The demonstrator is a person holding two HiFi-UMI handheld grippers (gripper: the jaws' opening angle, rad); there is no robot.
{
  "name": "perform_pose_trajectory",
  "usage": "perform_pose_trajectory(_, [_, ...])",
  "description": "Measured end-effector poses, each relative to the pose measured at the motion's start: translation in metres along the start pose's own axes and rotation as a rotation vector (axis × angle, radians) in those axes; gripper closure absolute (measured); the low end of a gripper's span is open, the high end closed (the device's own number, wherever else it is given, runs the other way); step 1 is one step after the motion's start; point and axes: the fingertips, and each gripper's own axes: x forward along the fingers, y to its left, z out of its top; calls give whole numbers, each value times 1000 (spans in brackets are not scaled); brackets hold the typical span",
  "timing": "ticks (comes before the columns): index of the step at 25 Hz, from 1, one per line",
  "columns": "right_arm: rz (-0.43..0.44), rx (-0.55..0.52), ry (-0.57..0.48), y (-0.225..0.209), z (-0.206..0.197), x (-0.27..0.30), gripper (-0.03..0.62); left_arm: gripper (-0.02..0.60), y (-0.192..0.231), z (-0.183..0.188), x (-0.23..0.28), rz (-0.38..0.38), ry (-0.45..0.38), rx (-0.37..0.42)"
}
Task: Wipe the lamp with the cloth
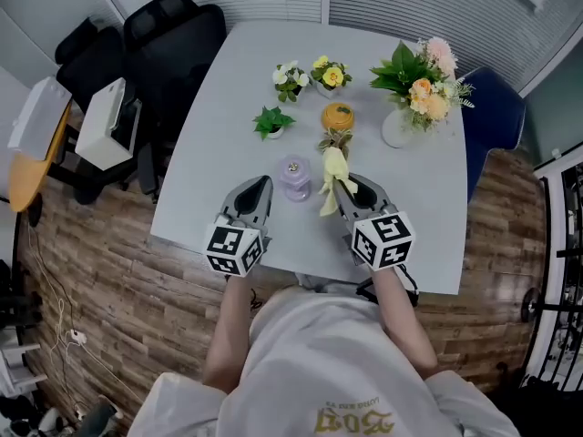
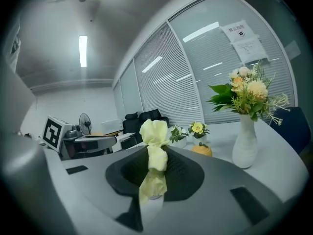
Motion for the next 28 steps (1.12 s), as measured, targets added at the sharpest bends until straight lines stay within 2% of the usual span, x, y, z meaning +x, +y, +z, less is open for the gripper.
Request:
perform_pose_trajectory(14, [21,-20,-3,10,1,-9,522,580,-8,8,-4,-1,-7,32])
perform_pose_trajectory(28, [52,-25,6,18,1,-3,522,580,-3,10,-6,0,-16,29])
